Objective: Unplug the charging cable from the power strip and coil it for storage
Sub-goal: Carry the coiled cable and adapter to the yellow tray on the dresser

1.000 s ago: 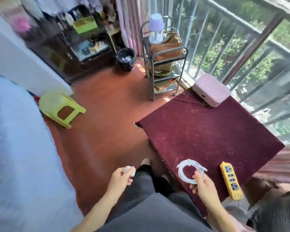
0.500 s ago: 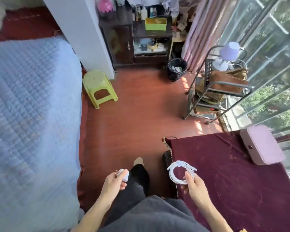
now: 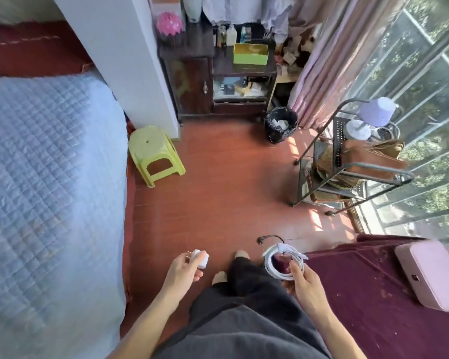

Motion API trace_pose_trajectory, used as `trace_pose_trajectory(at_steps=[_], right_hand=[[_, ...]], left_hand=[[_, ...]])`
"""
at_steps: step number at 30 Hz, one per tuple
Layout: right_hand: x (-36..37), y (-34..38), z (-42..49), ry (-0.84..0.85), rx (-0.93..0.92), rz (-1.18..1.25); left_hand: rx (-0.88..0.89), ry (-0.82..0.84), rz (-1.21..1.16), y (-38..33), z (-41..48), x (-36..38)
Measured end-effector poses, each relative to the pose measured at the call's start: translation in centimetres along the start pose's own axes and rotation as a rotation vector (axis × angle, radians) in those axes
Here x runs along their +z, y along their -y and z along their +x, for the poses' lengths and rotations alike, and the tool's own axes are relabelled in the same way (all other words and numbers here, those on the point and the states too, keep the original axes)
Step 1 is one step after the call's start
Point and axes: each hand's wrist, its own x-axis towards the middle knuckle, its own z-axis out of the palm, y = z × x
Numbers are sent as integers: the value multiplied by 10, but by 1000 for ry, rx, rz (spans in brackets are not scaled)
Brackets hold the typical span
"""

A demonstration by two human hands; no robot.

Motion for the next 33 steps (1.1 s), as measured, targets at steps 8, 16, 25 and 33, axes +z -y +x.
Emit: trace_pose_trajectory(at_steps=[8, 16, 25, 33], right_hand=[[10, 65, 107, -33, 35, 51], [14, 173, 221, 17, 79, 52], [51, 274, 319, 52, 15, 62], [96, 349, 395, 2, 70, 94]], left_hand=[[-30, -4, 77, -76, 91, 7], [88, 12, 167, -212, 178, 3], [41, -43, 43, -281, 272, -14], [6, 20, 101, -361, 384, -55]])
